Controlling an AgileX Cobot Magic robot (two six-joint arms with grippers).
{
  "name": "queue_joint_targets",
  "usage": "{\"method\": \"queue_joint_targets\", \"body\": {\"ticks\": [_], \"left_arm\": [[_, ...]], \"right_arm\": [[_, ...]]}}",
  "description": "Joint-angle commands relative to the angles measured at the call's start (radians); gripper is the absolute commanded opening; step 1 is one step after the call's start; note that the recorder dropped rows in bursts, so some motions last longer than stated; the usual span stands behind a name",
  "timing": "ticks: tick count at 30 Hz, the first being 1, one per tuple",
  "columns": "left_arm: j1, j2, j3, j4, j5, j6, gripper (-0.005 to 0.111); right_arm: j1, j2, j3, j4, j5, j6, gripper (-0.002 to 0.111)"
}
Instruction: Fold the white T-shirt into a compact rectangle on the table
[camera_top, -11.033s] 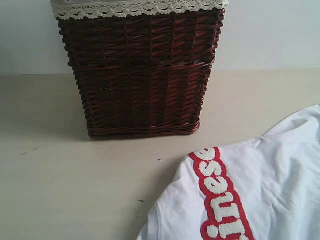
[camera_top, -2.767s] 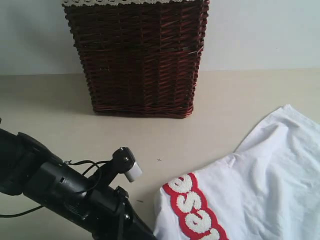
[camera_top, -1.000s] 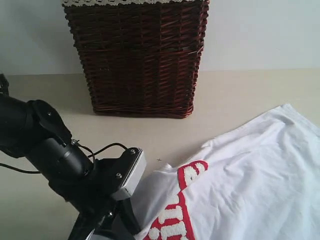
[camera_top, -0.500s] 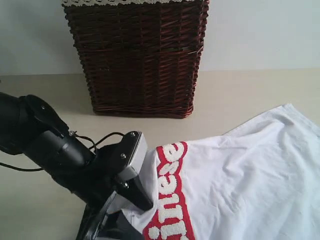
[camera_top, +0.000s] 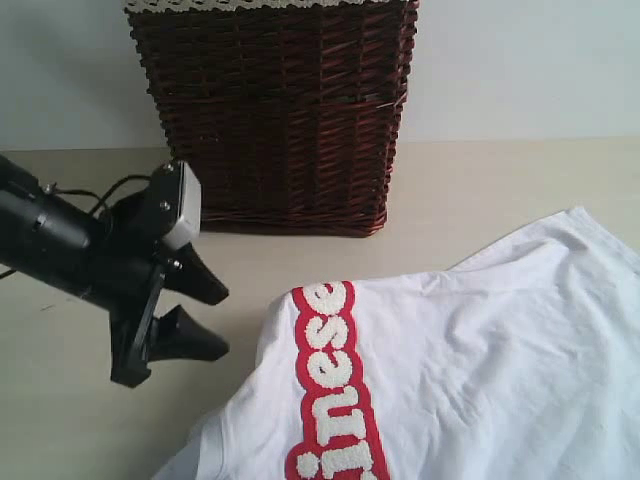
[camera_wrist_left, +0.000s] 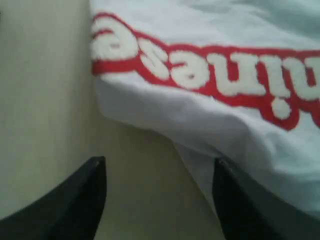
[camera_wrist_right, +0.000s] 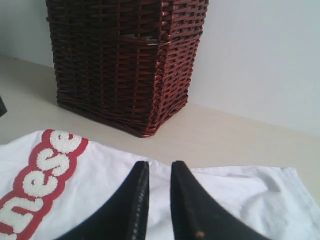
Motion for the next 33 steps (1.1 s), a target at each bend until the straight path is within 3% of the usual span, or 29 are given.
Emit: {"method": "queue_joint_targets", "body": {"ticks": [1,6,18,20,26,30,33], "left_arm": [[0.027,0.085,0.039,-0.016,0.006,0.104,0.061],[0.023,0.157,0.039,-0.061,0.046,0.141,0.061],[0.023,0.219,0.039,0.017,0.080,0.141,0.058],[0.023,0.224,0.039,0.026,0.080,0.141,0.049],[0.023,0.225,0.039,0.028,0.043,0.141,0.000],[0.023,0.225,0.039,0.028,-0.029,0.141,0.000],[0.023,0.209,0.039,0.006,-0.170,0.141,0.000]], "right_arm": [[0.002,-0.007,0.005,-0.004,-0.001,-0.001,0.017],[0.002,-0.007,0.005,-0.004,-0.001,-0.001,0.017],[0.002,-0.007,0.005,-0.004,-0.001,-0.001,0.017],[0.002,-0.007,0.005,-0.004,-0.001,-0.001,0.017],[0.002,-0.007,0.005,-0.004,-0.001,-0.001,0.017],[0.002,-0.007,0.005,-0.004,-0.001,-0.001,0.017],[0.002,-0.007,0.005,-0.004,-0.001,-0.001,0.017]]}}
